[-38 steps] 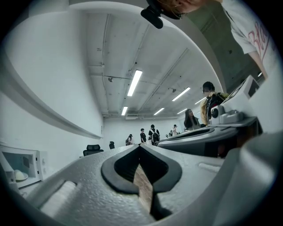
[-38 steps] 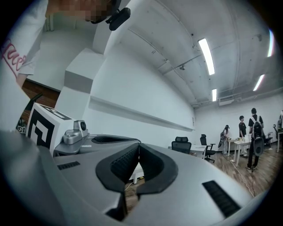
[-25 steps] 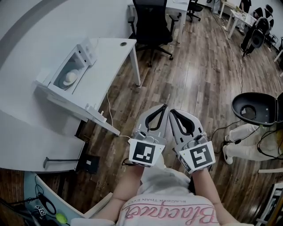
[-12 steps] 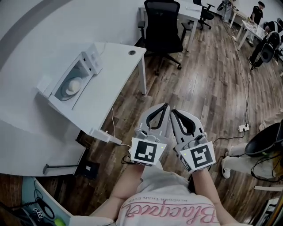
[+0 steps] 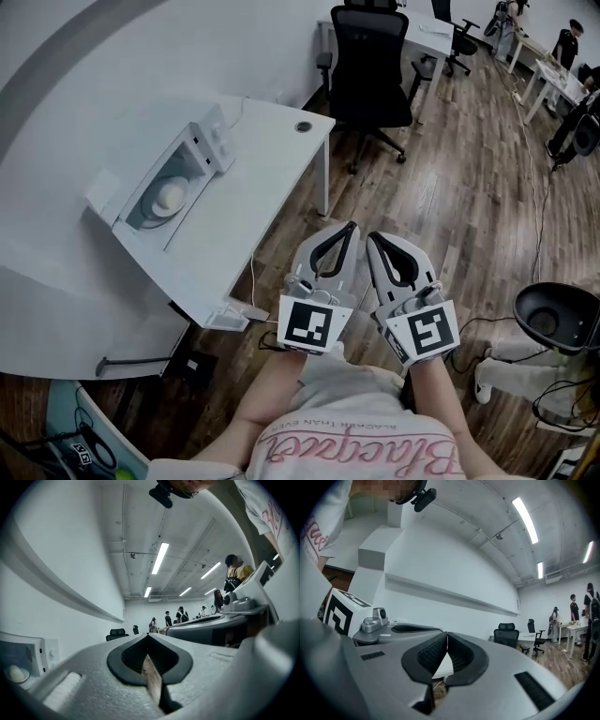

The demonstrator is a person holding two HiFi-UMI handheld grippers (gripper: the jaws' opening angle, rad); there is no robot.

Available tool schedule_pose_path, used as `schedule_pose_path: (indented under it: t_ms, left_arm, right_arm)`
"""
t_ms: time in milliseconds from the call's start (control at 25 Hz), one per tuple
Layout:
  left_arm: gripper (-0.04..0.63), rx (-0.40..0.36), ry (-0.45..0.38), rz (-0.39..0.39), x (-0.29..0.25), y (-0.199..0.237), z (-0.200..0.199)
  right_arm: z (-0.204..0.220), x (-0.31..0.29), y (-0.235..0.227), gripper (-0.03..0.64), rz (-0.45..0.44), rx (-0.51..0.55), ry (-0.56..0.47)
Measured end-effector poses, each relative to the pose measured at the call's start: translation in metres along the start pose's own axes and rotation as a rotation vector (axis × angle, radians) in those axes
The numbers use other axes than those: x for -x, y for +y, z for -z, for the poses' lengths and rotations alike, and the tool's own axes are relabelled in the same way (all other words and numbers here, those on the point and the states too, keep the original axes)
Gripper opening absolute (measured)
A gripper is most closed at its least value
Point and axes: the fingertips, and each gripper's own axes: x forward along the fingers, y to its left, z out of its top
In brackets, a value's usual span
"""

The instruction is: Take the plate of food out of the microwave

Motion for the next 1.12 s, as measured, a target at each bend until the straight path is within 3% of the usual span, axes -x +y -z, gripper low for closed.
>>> schedule_pose_path:
  t_ms: [600,1120]
  left_arm:
    - [0.005,-0.009,0.046,-0.178,-0.007,0.079,0.014]
    - [0.005,-0.007,0.073,-0.423,-0.016,0.148,0.033]
  right_arm:
    - [0.006,-0.078,0.011,0.012,-0.179,-0.006,-0.008]
    - [0.008,-0.153,0.015,0.012,-0.402,-0.028,-0.045]
